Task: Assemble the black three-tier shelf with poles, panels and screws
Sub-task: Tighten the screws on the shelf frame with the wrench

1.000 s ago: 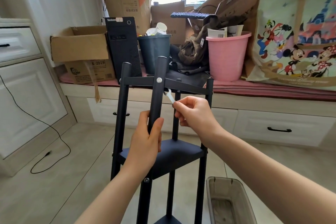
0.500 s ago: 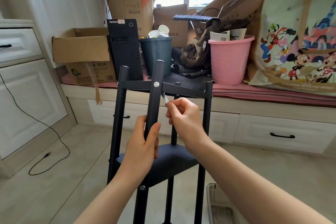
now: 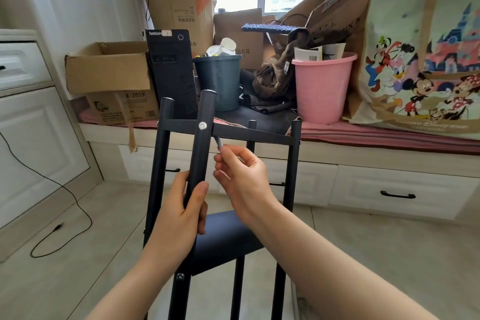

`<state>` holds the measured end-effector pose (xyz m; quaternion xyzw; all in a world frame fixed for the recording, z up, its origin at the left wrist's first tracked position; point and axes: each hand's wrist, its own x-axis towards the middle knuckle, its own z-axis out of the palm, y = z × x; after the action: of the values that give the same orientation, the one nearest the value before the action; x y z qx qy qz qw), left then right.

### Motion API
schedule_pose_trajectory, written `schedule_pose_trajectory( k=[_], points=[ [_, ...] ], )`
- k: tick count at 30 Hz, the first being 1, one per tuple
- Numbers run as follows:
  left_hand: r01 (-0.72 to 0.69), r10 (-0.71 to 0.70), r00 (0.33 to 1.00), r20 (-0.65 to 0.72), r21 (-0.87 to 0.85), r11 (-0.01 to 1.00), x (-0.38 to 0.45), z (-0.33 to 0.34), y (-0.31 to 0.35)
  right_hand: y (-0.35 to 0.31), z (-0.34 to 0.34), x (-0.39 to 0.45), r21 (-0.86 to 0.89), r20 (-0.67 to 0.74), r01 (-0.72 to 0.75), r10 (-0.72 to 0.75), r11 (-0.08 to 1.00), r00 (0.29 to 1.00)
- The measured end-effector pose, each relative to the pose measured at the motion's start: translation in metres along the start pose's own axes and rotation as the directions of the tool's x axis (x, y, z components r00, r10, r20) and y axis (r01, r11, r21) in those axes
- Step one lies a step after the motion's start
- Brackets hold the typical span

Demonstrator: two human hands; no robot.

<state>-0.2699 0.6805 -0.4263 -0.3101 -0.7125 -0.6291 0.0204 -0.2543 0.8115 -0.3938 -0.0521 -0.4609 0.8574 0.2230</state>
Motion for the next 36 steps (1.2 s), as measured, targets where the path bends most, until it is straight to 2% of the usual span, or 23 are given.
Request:
schedule_pose_trajectory(
  k=[3, 6, 14, 18, 25, 36],
  points=[
    [-0.01, 0.01, 1.0, -0.014, 0.003, 1.0, 0.0, -0.004, 0.0, -0.001, 0.0, 0.0, 0.207, 0.111, -0.143, 0.122, 0.968, 0.986],
    [-0.017, 0.018, 1.0, -0.02, 0.023, 1.0, 0.0, -0.006, -0.001, -0.001, 0.0, 0.001, 0.263, 0.172, -0.223, 0.182, 0.939, 0.968],
    [-0.019, 0.021, 1.0, -0.018, 0.069, 0.997, -0.002, -0.008, -0.002, 0.002, -0.003, 0.008, 0.279, 0.197, -0.324, 0.277, 0.904, 0.941],
    [-0.014, 0.015, 1.0, -0.013, 0.073, 0.997, -0.002, -0.009, -0.002, 0.003, -0.006, 0.01, 0.247, 0.266, -0.355, 0.289, 0.902, 0.92],
    [0.004, -0.003, 1.0, -0.006, 0.062, 0.998, -0.002, -0.012, -0.004, 0.004, -0.008, 0.014, 0.198, 0.346, -0.378, 0.296, 0.904, 0.89],
    [0.022, -0.022, 1.0, 0.014, 0.028, 0.999, -0.004, -0.016, -0.004, 0.015, -0.005, 0.024, 0.097, 0.366, -0.351, 0.295, 0.931, 0.883]
  ],
)
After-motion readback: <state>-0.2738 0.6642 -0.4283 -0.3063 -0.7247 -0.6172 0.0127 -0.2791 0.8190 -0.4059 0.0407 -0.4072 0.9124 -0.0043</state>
